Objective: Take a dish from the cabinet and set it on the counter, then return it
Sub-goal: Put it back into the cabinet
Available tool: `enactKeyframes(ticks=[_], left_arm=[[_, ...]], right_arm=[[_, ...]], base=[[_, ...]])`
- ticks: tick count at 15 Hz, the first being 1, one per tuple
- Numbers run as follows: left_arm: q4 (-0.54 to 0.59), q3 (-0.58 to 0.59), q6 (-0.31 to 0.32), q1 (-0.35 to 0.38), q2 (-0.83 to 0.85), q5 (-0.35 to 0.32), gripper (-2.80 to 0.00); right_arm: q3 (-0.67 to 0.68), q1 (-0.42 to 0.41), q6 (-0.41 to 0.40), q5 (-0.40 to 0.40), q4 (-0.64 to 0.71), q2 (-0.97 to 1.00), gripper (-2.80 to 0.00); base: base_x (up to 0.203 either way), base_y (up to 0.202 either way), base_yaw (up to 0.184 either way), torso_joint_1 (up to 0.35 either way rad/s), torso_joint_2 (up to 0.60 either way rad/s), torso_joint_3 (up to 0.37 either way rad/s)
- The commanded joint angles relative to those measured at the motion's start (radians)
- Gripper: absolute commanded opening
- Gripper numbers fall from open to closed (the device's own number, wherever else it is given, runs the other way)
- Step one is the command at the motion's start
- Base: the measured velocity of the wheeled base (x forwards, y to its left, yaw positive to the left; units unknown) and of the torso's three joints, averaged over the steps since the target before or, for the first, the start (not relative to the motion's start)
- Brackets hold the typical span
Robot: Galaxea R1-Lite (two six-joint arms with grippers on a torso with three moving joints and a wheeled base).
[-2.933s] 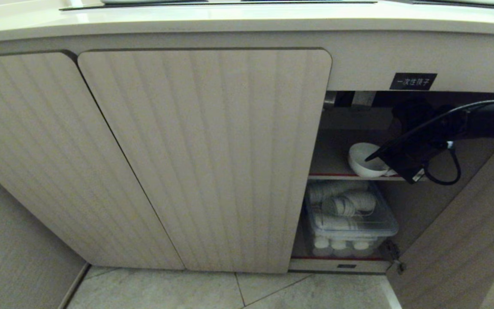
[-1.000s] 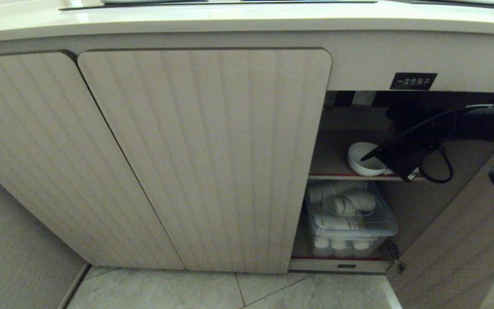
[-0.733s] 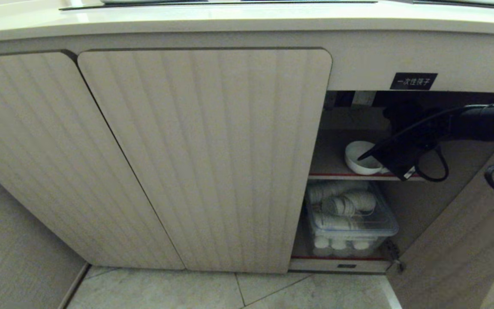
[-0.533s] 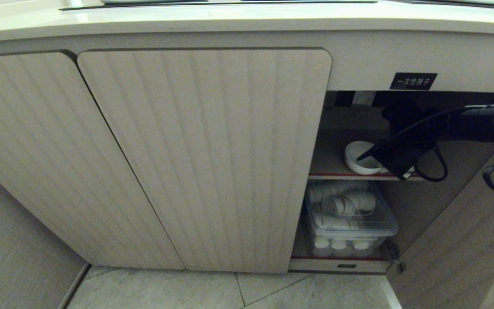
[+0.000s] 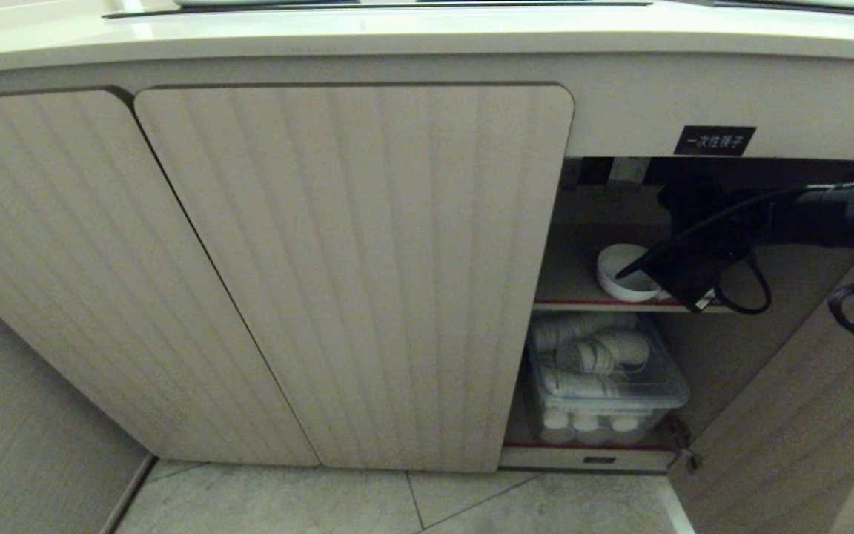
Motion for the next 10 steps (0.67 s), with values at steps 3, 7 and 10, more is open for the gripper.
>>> enactKeyframes(ticks=[3,7,10], left_arm=[[0.0,0.0,0.0,0.0,0.0,0.0,-2.8],[0.0,-0.001,0.0,0.0,0.0,0.0,-2.8],[0.0,0.0,0.0,0.0,0.0,0.0,-2.8]], right_arm=[[-0.001,0.002,0.005,-0.002,0.002,0.009,-2.8],[-0.001,0.002,0.005,-0.004,-0.005,0.01,-2.8],[-0.001,0.002,0.005,-0.002,-0.004,0.01,0.0]], base=[[0.0,0.0,0.0,0.0,0.0,0.0],[0.0,0.0,0.0,0.0,0.0,0.0],[0.0,0.0,0.0,0.0,0.0,0.0]])
